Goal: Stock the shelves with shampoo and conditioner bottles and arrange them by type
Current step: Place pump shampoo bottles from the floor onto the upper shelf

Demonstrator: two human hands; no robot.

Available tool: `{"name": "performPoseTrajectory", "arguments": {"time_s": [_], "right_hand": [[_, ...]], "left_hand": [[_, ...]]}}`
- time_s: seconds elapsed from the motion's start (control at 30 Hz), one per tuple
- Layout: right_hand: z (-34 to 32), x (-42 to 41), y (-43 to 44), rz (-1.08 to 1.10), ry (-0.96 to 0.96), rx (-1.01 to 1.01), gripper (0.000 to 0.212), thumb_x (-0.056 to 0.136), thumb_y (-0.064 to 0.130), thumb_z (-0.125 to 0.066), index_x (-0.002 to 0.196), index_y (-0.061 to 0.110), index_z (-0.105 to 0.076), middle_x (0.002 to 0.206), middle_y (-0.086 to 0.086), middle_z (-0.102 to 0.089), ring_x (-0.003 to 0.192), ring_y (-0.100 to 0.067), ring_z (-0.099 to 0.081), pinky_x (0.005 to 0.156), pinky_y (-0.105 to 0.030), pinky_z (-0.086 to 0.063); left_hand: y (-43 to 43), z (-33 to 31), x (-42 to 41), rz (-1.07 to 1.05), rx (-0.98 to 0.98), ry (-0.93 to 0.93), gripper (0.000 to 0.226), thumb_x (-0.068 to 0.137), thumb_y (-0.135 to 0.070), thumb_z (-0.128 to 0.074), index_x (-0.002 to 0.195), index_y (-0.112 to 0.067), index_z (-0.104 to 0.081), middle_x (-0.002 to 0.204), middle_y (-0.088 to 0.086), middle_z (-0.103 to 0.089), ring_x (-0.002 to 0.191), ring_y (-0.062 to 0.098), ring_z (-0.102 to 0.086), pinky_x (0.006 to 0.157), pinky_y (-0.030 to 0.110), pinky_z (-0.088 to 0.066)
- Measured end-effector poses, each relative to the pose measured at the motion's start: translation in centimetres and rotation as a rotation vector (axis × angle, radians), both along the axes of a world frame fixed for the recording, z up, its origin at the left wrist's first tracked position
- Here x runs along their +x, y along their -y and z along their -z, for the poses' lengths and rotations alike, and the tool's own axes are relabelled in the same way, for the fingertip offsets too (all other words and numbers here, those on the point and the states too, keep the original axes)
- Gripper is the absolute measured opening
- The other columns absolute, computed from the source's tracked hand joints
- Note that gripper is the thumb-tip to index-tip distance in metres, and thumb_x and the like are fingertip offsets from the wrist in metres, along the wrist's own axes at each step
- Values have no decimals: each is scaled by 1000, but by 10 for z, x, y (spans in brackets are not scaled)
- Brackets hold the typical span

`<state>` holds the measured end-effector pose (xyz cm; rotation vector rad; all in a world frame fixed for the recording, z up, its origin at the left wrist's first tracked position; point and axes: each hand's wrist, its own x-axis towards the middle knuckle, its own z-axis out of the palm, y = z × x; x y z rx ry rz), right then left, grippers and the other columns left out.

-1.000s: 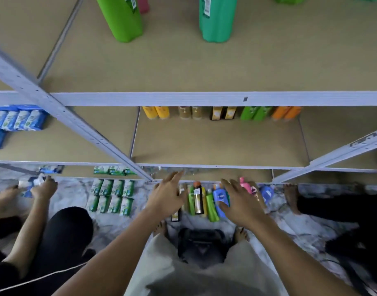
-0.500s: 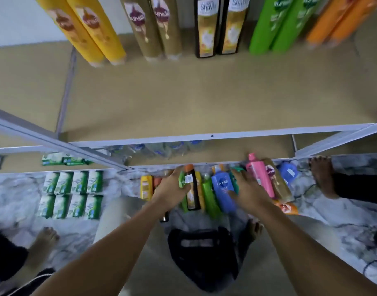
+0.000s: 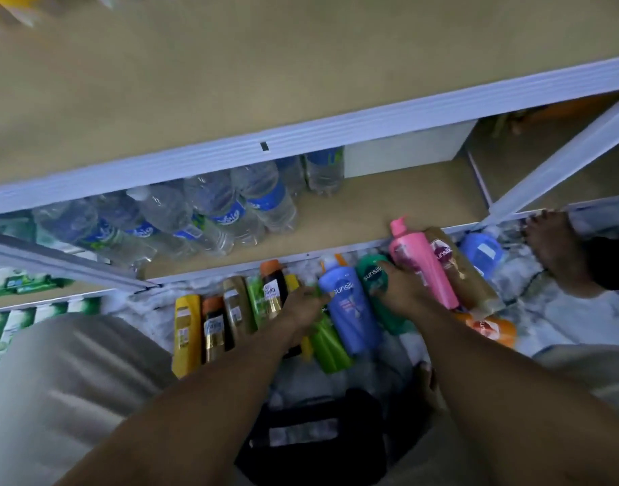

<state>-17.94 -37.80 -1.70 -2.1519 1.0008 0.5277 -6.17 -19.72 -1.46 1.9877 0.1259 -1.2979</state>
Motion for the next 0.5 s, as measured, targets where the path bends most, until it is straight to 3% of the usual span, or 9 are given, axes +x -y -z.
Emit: {"name": "performPoseTrajectory", "arguments": {"time_s": [0.07,0.17,0.4,0.5], "right_hand": [[10,-1,2,-11,-4,-30,69,92,29,-68,153,26,-36,140,-18,-56,122,-38,-57,104,-44,-47],[22,-3,2,-28,-17,-73,71,89,25,-71,151,30,-36,137,-16,-56,120,-38,-57,104,-47,-48],[50,-5,6,159,1,102,98,72,22,-88,152,33,-31,131,-6,-63,113,-31,-63,98,-46,-53],[52,-10,7,278,2,199,94,69,20,-92,147,26,-40,126,1,-62,115,-26,-61,102,-40,-49]], "left_hand": [[5,9,-15,-63,-16,-115,19,89,-28,-76,100,-15,-67,86,4,-67,76,24,-60,67,31,-43],[12,27,-27,-162,-48,-150,29,87,-23,-77,112,-9,-70,109,10,-75,92,31,-69,70,34,-50],[23,50,-40,-253,-37,99,31,75,-8,-87,103,-2,-73,99,12,-76,82,27,-72,64,36,-56],[26,58,-44,-185,-24,273,30,71,-6,-89,90,-7,-67,92,11,-71,80,25,-70,66,46,-60]]}}
